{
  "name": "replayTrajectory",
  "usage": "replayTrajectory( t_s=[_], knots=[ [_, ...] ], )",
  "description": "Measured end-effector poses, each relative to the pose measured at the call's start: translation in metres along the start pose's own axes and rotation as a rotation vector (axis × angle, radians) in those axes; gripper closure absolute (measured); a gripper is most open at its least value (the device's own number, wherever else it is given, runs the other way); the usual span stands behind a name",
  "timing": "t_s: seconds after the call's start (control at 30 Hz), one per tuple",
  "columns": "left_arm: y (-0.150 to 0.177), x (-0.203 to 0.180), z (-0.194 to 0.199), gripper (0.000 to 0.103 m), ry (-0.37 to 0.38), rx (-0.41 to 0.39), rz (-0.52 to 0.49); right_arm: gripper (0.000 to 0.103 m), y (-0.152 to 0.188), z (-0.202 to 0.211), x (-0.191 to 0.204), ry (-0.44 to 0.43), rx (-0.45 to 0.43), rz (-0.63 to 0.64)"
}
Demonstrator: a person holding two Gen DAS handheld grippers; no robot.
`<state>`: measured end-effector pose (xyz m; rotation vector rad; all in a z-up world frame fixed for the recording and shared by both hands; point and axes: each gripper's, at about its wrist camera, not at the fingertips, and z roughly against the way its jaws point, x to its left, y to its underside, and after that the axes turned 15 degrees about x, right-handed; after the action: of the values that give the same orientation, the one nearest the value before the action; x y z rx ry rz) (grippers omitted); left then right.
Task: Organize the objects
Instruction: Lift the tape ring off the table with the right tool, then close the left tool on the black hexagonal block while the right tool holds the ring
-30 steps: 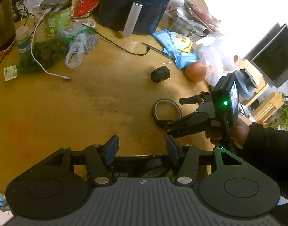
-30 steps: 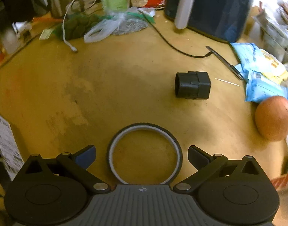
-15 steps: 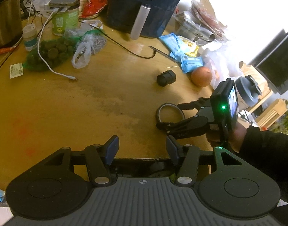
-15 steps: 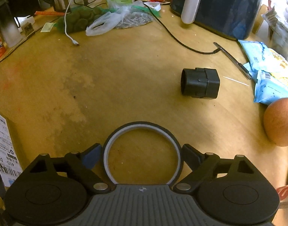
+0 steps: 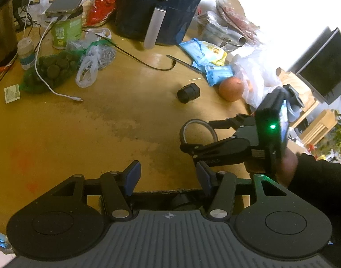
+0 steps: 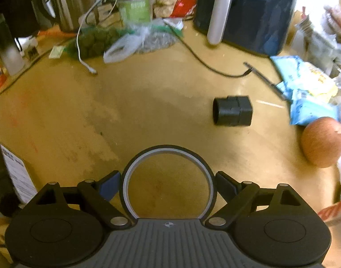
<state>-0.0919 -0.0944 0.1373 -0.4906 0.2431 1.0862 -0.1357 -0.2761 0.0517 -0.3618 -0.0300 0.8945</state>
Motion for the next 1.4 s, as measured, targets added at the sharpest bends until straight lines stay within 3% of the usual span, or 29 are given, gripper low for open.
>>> replayTrajectory(
  t_s=[0.33,0.7,1.03,1.4],
  knots=[
    [0.0,-0.001,0.004,0.049,-0.002,0.003,-0.032,0.012,0.009,0.045,0.016,0.136,-0.104,-0.044],
    [-0.004,-0.004,0.002,0.049,0.004,0.029,-0.094,0.013,0.024,0.071,0.028,0.264,-0.134,-0.099],
    [-0.021,-0.006,0.001,0.049,-0.001,0.028,-0.152,0.013,0.033,0.089,0.033,0.321,-0.14,-0.179],
    [-0.046,-0.014,-0.006,0.049,-0.015,0.016,-0.231,0.013,0.039,0.095,0.029,0.325,-0.123,-0.288]
  ],
)
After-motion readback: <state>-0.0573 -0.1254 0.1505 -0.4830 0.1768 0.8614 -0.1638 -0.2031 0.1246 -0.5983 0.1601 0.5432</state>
